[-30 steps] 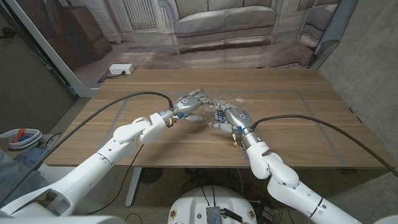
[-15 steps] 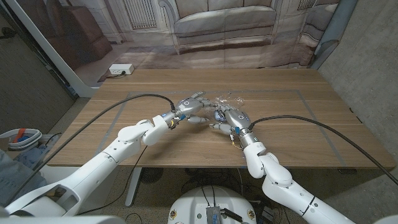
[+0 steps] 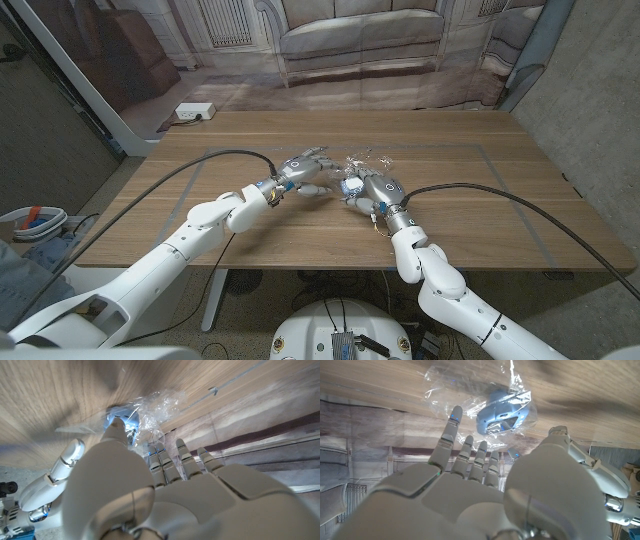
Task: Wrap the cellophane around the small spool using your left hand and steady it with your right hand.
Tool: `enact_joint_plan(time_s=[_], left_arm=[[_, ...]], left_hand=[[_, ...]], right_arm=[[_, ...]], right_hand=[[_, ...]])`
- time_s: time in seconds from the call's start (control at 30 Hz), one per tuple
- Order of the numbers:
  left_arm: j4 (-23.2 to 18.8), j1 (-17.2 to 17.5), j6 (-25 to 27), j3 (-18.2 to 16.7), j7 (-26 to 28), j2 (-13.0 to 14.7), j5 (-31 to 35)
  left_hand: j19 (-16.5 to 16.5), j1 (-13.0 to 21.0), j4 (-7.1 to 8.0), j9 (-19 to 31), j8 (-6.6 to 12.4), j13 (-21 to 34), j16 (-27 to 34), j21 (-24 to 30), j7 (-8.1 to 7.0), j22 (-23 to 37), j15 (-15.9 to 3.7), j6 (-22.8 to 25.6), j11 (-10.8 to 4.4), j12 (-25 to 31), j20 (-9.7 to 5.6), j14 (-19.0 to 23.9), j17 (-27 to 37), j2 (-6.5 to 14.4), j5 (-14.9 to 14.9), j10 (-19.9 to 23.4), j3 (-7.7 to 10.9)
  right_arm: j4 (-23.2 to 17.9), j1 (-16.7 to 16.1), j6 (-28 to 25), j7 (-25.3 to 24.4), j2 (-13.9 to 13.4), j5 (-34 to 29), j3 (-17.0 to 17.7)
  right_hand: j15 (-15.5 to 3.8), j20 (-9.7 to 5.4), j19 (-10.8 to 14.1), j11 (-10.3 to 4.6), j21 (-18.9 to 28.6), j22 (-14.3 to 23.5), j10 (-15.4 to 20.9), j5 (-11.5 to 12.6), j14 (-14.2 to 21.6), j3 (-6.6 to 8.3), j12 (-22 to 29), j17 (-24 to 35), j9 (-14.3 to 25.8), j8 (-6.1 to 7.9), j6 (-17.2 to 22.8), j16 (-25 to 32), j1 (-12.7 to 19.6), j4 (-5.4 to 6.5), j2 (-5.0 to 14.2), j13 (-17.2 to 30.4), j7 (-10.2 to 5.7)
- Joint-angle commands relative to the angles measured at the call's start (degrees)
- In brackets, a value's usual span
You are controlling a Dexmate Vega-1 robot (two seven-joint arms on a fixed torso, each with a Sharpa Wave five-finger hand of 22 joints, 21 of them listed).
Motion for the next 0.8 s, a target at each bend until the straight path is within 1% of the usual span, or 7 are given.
enact_joint_plan(time_s=[0.03, 0.2, 0.4, 0.57, 0.7, 0.77, 0.8], left_arm=[[1.16, -0.06, 1.16, -0.01, -0.12, -1.23, -1.23], [1.46, 0.01, 1.83, 0.27, -0.56, -1.89, -1.64], [3.01, -0.75, 1.52, 1.32, 0.08, -3.75, -2.32], [5.11, -1.79, 1.01, 2.52, 1.77, -5.7, -2.45], [6.39, -2.36, 0.75, 3.14, 3.21, -6.99, -2.72], [6.93, -2.45, 0.7, 3.24, 4.2, -7.58, -2.95], [7.22, -2.51, 0.59, 3.24, 4.6, -7.85, -3.23]], left_hand=[[-0.12, -0.22, -0.15, 0.1, -0.1, 0.15, 0.04, 0.24, 0.17, -0.06, -3.21, 0.19, -0.38, -0.14, 0.86, 0.07, 0.11, -0.13, -0.24, 0.26, -0.23], [-0.06, -0.09, -0.19, 0.1, -0.17, 0.18, 0.04, 0.25, 0.11, -0.06, -3.19, 0.2, -0.48, -0.24, 1.09, 0.16, 0.13, 0.0, -0.22, 0.21, -0.17], [0.21, 0.19, -0.33, 0.11, 0.14, 0.2, 0.05, 0.33, -0.65, -0.06, -3.43, 1.3, -0.84, -0.17, 0.99, 0.49, 0.1, 0.14, -0.24, 0.88, -0.1], [0.28, 0.47, -0.42, 0.12, 0.14, 0.2, 0.01, 0.33, -0.98, -0.06, -3.38, 1.62, -1.79, -0.2, 0.79, 0.61, 0.11, 0.45, -0.27, 1.29, 0.06], [1.54, 2.03, -1.02, 0.13, 0.8, 0.21, 0.42, 0.74, -1.59, -0.07, -3.98, 3.82, -2.3, 0.3, 0.51, 2.24, 0.07, 1.68, -0.39, 3.61, 0.97], [3.31, 4.28, -2.13, 0.12, 1.71, 0.17, 0.97, 1.21, -2.08, -0.13, -4.7, 6.95, -2.71, 0.91, -1.02, 5.21, -0.08, 2.67, -0.78, 7.38, 2.08], [5.0, 5.73, -2.85, 0.04, 2.33, 0.1, 1.53, 1.59, -2.07, -0.2, -5.9, 9.43, -2.85, 1.12, -2.75, 8.78, -0.19, 3.27, -1.25, 10.12, 2.84]], right_arm=[[-0.21, 0.72, -2.06, 1.91, -0.1, -1.16, -0.28], [0.67, 1.0, -1.75, 2.2, -0.25, -1.03, -0.64], [2.48, 1.52, -0.72, 1.21, -0.56, -1.06, -1.1], [4.15, 2.04, -0.19, -0.29, -0.58, -1.07, -1.14], [5.41, 2.29, 1.6, -3.09, -1.01, -0.67, -0.94], [5.76, 2.4, 2.34, -4.3, -1.2, -0.58, -0.85], [5.81, 2.52, 2.71, -4.57, -1.37, -0.5, -0.79]], right_hand=[[-0.09, -0.11, 0.31, 0.13, -0.3, 0.08, 0.05, 0.1, 0.47, -0.43, -0.03, 0.26, 0.19, -0.19, 0.55, 0.47, -0.62, 0.07, 0.18, 0.23, 0.32], [-0.13, -0.25, 0.19, -0.82, -0.59, 0.13, 0.37, 0.22, 0.57, -0.37, -0.03, 0.29, 0.19, -0.14, 1.08, 0.33, -0.41, 0.01, 0.4, 0.22, -0.63], [-1.11, -0.71, 0.82, -3.16, -0.96, 0.23, 1.24, 0.72, 1.69, 0.49, 0.0, 0.29, 0.23, -0.2, 1.79, 0.29, 2.09, -1.09, 1.29, 0.23, -3.8], [-2.32, -2.23, 2.4, -4.61, -0.89, 0.31, 3.11, 1.17, 3.97, 1.46, 0.42, 0.36, 0.28, 0.27, 3.94, 0.69, 4.97, -2.41, 2.18, 0.23, -6.08], [-4.18, -5.93, 5.85, -6.51, -0.15, 0.53, 7.08, 1.4, 8.12, 2.01, 1.45, 0.61, 0.31, 0.84, 7.38, 1.48, 7.03, -3.25, 3.02, 0.23, -7.81], [-5.96, -8.14, 8.28, -7.95, 0.54, 0.68, 10.54, 1.35, 12.25, 2.23, 2.41, 0.77, 0.32, 1.13, 9.59, 2.45, 7.89, -3.53, 3.52, 0.2, -8.81], [-7.14, -10.22, 9.46, -8.84, 0.9, 0.8, 12.94, 1.25, 15.05, 2.47, 3.06, 0.89, 0.33, 1.29, 11.04, 3.1, 8.5, -3.7, 4.01, 0.18, -9.35]])
